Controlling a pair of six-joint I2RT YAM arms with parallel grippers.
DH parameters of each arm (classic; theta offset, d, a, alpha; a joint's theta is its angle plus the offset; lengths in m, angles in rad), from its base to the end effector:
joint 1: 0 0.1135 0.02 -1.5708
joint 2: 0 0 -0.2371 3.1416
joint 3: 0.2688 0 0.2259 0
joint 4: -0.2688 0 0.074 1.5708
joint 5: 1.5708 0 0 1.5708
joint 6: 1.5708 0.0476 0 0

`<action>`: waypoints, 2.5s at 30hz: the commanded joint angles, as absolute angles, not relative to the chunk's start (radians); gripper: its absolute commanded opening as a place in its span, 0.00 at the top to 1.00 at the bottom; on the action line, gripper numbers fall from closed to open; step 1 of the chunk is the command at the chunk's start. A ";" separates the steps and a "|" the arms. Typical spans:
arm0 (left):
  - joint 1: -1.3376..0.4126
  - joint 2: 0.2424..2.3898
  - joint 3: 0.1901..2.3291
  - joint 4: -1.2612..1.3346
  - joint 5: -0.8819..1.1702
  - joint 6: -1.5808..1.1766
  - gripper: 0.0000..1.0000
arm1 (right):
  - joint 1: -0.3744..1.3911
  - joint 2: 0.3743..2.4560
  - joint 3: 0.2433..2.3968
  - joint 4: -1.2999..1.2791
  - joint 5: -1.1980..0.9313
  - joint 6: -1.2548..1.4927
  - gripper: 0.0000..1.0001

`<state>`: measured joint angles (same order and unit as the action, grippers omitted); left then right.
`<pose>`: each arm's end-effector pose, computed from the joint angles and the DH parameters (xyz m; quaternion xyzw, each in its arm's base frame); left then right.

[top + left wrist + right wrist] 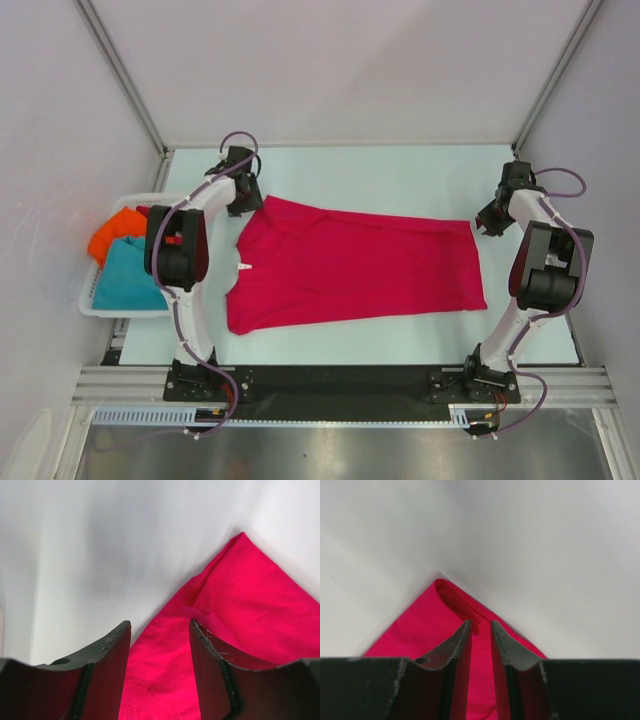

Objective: Fold and stack the t-shirts
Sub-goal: Grap the side of the flattened tshirt furthest away from the robot with both arms

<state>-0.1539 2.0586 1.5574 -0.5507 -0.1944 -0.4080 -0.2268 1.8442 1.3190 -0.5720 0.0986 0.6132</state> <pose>0.4074 -0.0539 0.1661 -0.1466 0.9511 0.0193 0.2713 0.3477 -0.0850 0.1765 0.4065 0.8818 -0.0020 0.2391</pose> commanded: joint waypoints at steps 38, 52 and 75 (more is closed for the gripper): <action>-0.164 2.014 1.516 -0.388 -0.060 -0.390 0.44 | -0.226 1.815 1.338 -0.604 0.138 0.600 0.75; -0.166 1.947 1.422 -0.385 -0.043 -0.426 0.44 | -0.224 1.810 1.319 -0.600 0.137 0.598 0.77; -0.166 1.898 1.431 -0.442 -0.037 -0.428 1.00 | -0.178 1.893 1.416 -0.620 0.118 0.617 0.72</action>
<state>-0.1612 1.9869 1.4040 -0.4160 -0.0307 -0.4267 -0.2020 1.8656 1.3437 -0.6132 0.1226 0.6094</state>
